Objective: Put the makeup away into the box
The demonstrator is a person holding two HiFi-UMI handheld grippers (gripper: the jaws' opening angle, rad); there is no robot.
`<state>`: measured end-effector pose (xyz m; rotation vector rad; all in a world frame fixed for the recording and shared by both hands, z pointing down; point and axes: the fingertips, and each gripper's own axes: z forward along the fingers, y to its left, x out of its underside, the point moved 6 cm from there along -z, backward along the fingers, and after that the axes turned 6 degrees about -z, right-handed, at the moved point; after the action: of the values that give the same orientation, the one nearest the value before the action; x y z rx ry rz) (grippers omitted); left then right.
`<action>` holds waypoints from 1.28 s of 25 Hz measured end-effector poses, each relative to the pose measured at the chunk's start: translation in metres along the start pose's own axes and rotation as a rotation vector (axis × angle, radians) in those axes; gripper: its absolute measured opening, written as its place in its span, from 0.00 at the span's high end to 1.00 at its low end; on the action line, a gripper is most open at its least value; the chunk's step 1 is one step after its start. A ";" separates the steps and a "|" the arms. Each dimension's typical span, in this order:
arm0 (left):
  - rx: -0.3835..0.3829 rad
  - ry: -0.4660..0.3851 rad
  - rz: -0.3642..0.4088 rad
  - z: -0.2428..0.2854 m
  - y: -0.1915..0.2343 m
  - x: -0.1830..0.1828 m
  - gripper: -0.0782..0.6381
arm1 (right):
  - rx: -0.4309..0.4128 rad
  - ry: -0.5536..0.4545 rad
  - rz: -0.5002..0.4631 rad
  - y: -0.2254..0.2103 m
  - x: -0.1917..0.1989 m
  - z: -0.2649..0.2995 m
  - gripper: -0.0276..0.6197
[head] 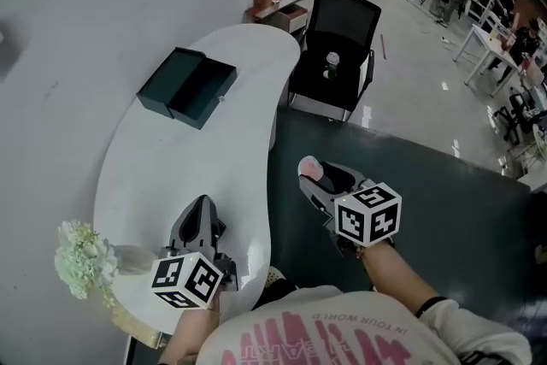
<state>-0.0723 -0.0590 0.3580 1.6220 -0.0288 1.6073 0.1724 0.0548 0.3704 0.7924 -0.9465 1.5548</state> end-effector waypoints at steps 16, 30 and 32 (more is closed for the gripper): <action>-0.196 -0.097 -0.029 0.018 0.035 -0.027 0.89 | -0.302 0.082 -0.071 0.011 -0.047 0.128 0.60; -0.553 -0.332 -0.142 0.024 0.051 -0.051 0.89 | -0.635 0.110 -0.359 0.024 -0.149 0.265 0.60; -0.597 -0.367 -0.144 0.026 0.050 -0.054 0.89 | -0.661 0.106 -0.369 0.020 -0.161 0.281 0.60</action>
<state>-0.0881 -0.1343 0.3438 1.3776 -0.5219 1.0360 0.1819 -0.2694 0.3550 0.3755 -1.0769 0.8698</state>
